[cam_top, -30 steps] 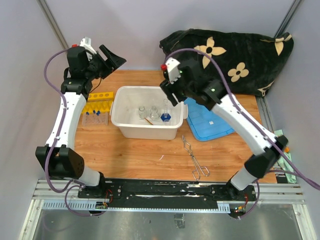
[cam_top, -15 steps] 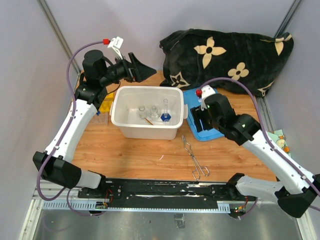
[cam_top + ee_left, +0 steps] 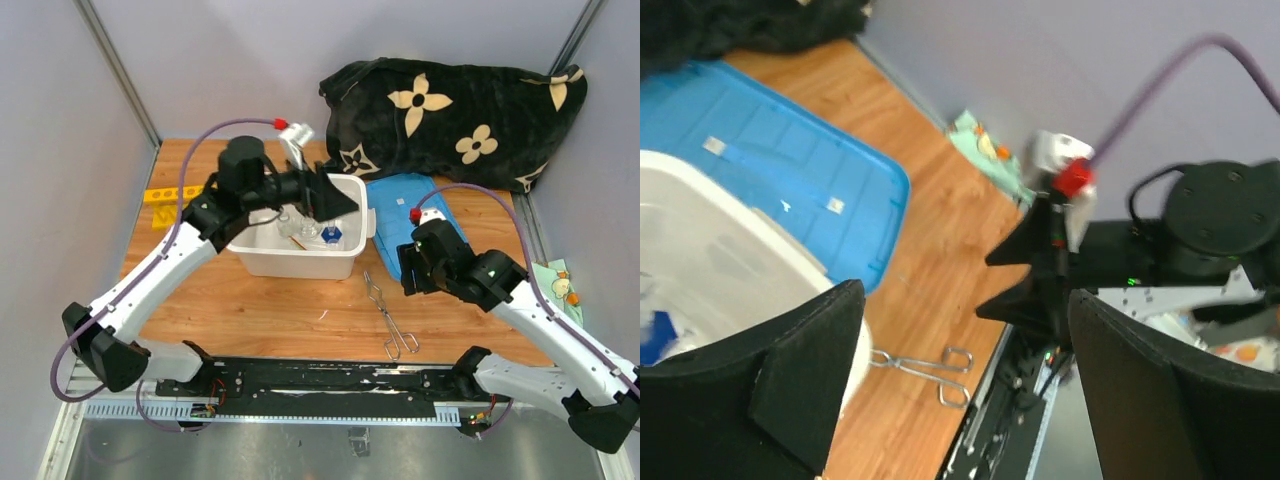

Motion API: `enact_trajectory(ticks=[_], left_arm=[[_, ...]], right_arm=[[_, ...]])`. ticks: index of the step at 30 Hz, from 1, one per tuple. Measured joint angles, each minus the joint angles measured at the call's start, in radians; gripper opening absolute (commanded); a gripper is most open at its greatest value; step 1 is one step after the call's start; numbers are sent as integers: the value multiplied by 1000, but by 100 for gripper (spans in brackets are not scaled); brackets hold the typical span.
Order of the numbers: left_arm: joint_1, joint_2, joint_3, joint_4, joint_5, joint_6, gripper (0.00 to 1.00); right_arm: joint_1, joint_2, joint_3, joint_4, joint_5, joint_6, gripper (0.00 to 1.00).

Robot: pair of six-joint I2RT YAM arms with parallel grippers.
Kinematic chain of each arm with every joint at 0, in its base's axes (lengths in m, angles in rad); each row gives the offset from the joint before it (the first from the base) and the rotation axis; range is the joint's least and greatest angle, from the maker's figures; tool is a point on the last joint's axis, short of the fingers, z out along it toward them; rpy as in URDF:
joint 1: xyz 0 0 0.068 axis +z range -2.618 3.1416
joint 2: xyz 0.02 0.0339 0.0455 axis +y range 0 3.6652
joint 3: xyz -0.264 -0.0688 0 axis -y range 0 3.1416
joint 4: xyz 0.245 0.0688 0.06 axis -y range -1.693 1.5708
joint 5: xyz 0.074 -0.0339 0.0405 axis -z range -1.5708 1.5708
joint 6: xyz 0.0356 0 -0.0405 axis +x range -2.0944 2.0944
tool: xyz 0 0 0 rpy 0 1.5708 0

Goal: Organize the chemistry lab equipment
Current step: Adjust the chemistry item at the center of the board.

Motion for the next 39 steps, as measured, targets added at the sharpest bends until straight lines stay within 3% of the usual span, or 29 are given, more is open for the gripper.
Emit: enact_trajectory(ticks=[3, 5, 11, 14, 18, 29, 39], left_arm=[[-210, -13, 53, -142, -172, 126, 62], [-338, -53, 11, -180, -275, 167, 48], [-592, -294, -382, -168, -513, 136, 58], [-638, -351, -445, -184, -590, 99, 61], [-656, -391, -446, -193, -669, 55, 65], [-658, -389, -436, -206, -739, 32, 70], [-658, -422, -426, -248, -790, 28, 70]], right_arm=[[50, -2, -82, 0, -3, 56, 61], [101, -23, -166, 27, 6, 90, 60], [265, -221, -537, 147, 32, 211, 59], [306, -309, -645, 180, 63, 247, 58], [314, -317, -666, 254, 105, 252, 58], [318, 26, -604, 509, 149, 142, 55], [286, 144, -645, 699, 111, 119, 53]])
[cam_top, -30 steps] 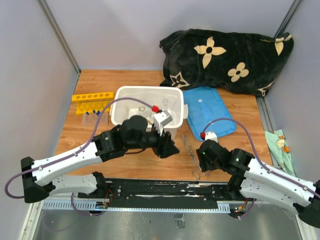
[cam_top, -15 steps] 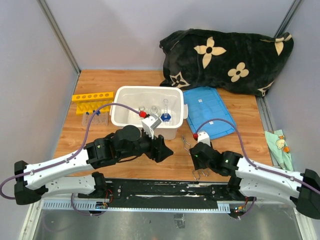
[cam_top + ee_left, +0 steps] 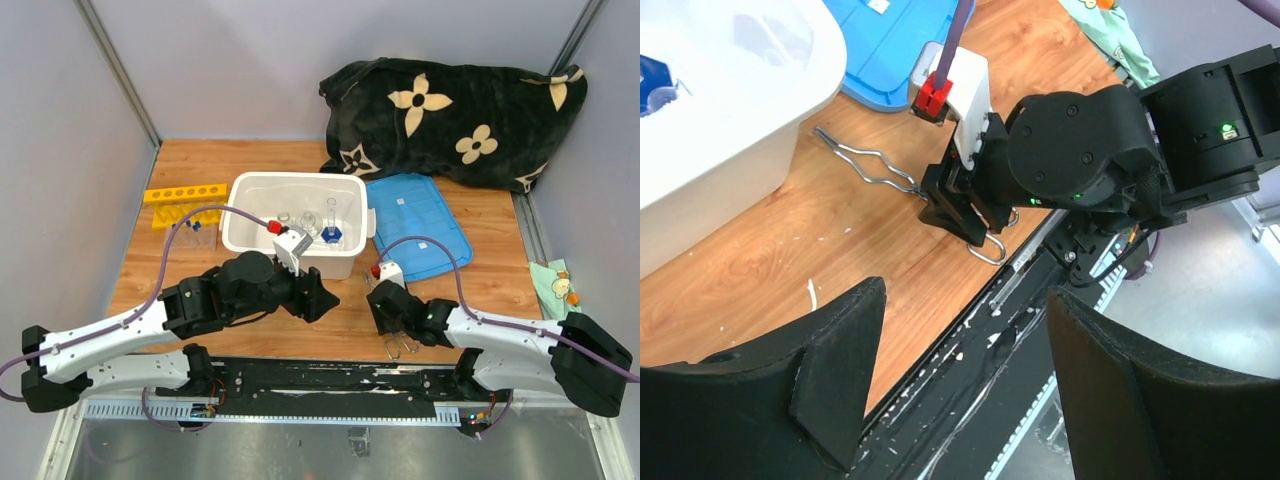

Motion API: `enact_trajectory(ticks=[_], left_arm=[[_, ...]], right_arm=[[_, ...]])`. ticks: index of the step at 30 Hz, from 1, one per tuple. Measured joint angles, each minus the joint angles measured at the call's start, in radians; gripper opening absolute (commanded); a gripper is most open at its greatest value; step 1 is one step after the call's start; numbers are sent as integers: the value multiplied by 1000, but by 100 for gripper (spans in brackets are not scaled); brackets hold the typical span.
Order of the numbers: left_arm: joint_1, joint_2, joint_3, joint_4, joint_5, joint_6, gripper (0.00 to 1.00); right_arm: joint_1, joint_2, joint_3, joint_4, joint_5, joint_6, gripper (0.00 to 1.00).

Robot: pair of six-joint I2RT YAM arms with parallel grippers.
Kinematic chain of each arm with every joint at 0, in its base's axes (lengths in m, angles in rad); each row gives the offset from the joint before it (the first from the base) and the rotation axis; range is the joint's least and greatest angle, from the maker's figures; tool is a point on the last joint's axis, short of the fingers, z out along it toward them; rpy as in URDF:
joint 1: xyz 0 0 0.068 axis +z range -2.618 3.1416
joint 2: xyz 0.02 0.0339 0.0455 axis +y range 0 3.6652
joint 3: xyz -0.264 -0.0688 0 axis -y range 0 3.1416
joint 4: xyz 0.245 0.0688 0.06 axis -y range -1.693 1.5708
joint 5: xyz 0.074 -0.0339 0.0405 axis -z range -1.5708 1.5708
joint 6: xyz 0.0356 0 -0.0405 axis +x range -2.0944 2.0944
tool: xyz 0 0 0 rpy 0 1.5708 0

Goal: Organize the chemistry lab equipment
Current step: Adjust the chemistry item at the center of the board.

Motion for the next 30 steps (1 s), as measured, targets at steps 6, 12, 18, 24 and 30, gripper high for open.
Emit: enact_trajectory(ticks=[6, 12, 18, 24, 30], left_arm=[[0, -54, 0, -21, -17, -23, 70], [0, -128, -2, -40, -39, -48, 70], [0, -153, -2, -82, -69, -57, 70], [0, -151, -2, -112, -89, -56, 70], [0, -131, -2, -118, -95, -55, 70]], right_arm=[[-54, 55, -19, 147, -55, -25, 42], [-76, 130, -29, 317, -113, -83, 23], [-78, 165, -30, 401, -190, -93, 20], [-41, 148, -33, 396, -234, -72, 18], [-21, 58, -59, 299, -239, -15, 18]])
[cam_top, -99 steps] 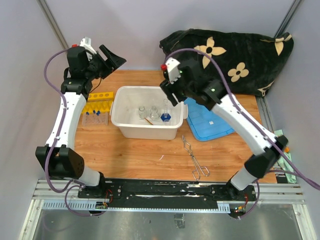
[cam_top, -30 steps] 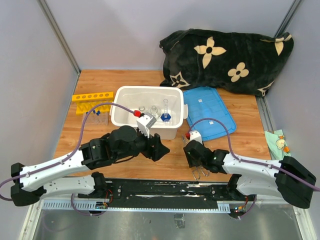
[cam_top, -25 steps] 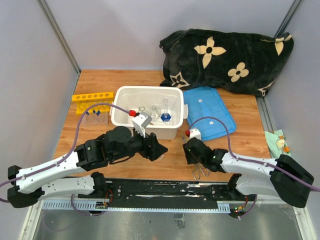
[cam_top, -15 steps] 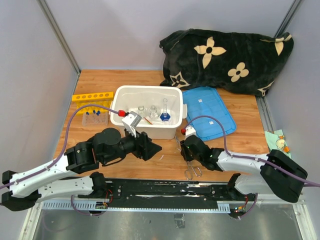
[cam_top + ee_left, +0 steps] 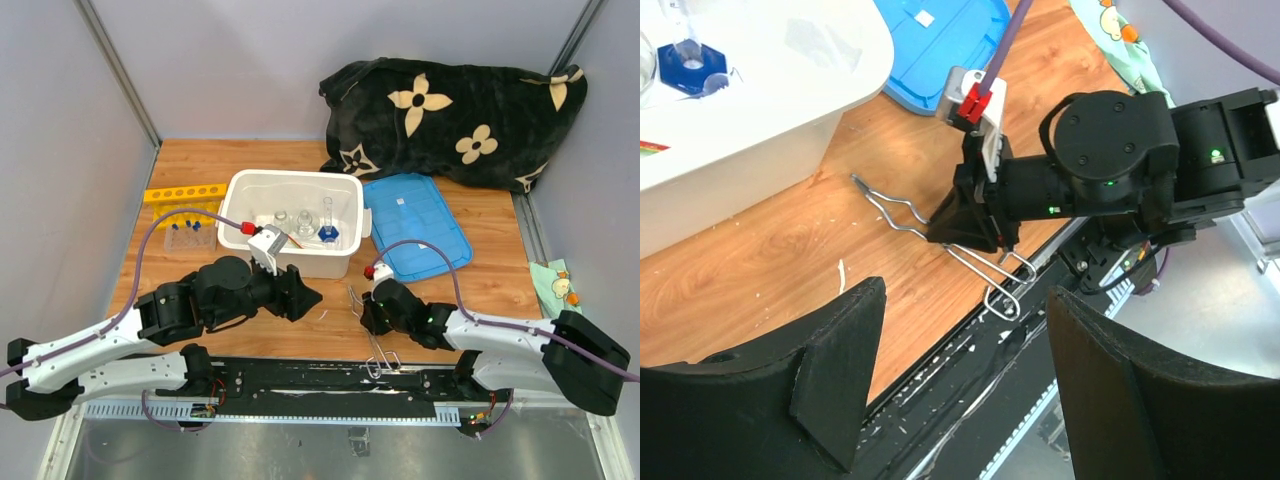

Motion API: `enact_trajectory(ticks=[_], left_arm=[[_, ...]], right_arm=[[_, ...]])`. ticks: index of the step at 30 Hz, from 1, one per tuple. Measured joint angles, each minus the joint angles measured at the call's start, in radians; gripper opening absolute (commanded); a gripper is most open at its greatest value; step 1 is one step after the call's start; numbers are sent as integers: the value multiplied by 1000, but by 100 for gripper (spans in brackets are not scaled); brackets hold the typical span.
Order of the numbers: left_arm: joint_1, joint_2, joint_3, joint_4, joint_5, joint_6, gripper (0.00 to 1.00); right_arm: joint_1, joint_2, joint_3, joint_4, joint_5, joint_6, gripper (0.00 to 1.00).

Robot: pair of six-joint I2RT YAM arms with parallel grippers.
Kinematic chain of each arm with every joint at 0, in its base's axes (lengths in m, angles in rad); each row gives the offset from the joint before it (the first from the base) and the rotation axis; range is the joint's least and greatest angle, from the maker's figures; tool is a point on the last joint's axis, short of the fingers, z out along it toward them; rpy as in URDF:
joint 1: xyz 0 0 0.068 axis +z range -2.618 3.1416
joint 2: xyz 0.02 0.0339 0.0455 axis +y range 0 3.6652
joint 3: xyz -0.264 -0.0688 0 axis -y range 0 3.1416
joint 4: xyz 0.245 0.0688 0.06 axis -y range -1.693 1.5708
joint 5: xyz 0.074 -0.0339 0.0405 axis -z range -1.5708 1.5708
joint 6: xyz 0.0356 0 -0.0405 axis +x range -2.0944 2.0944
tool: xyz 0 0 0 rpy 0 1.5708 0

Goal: Organize the chemistry lab equipment
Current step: Adjust the chemistry item at the center of the board.

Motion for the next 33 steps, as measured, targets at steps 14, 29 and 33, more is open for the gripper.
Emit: enact_trajectory(ticks=[14, 29, 33], left_arm=[[0, 37, -50, -29, 56, -11, 72], [0, 78, -281, -43, 83, -133, 73], [0, 32, -350, -3, 67, -165, 73]], right_arm=[[29, 11, 47, -105, 1, -84, 17], [115, 123, 102, -33, 3, -171, 17], [131, 153, 118, -10, -10, -188, 19]])
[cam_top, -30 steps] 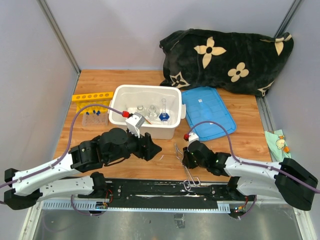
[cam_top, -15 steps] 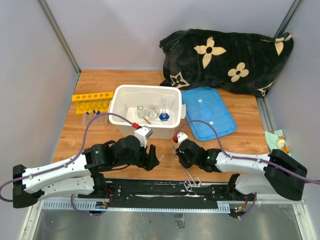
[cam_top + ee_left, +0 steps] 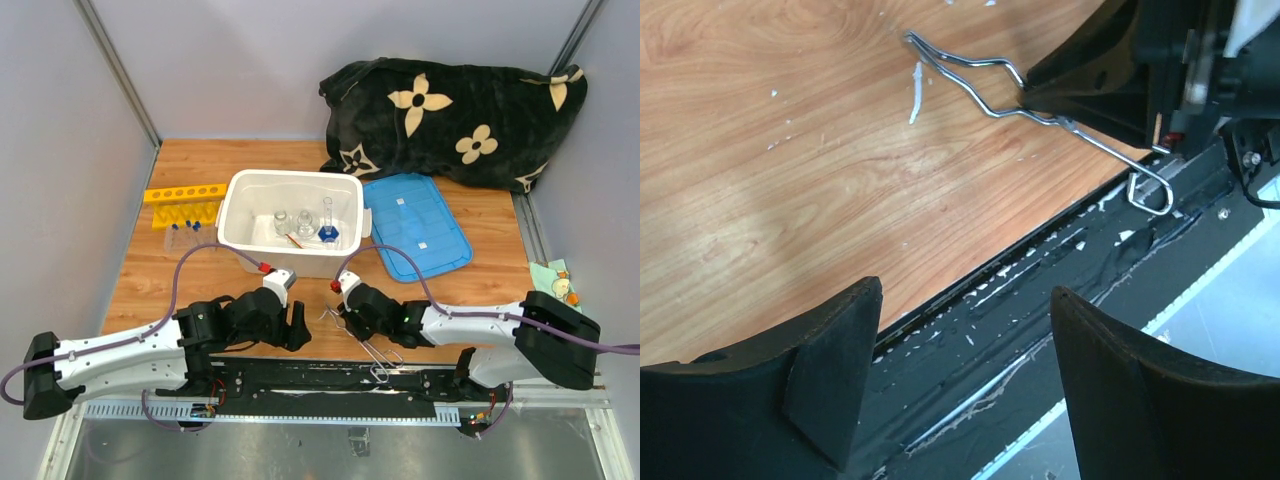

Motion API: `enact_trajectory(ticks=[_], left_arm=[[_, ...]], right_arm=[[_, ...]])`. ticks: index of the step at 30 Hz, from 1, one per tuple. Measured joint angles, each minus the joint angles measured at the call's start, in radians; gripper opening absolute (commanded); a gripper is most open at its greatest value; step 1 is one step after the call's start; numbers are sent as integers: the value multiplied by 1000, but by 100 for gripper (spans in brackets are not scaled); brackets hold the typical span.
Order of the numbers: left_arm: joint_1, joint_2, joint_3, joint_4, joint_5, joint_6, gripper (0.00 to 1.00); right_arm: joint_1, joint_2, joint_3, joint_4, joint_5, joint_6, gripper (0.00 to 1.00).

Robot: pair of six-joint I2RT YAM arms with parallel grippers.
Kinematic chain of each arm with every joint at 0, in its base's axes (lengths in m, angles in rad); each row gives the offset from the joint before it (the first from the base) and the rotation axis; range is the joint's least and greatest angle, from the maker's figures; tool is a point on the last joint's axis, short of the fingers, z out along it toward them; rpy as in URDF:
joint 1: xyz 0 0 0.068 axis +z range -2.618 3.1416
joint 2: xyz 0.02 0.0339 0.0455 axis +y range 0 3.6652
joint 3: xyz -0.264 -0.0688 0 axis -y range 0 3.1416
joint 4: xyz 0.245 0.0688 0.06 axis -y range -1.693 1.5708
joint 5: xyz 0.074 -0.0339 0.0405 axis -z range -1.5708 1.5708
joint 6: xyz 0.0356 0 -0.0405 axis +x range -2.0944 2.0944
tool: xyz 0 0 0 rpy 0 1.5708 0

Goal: Organize the chemistry lab equipment
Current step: Adjust the chemistry item at the center of the board.

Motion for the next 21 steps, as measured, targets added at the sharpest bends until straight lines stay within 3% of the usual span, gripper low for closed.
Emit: enact_trajectory(ticks=[4, 7, 21], left_arm=[[0, -31, -72, 49, -27, -41, 73], [0, -37, -122, 94, -55, -70, 73], [0, 20, -360, 479, -197, -235, 64]], right_arm=[[29, 20, 17, 5, -4, -14, 36], [63, 18, 30, -28, 11, -20, 43], [105, -322, 35, -275, 164, 1, 43]])
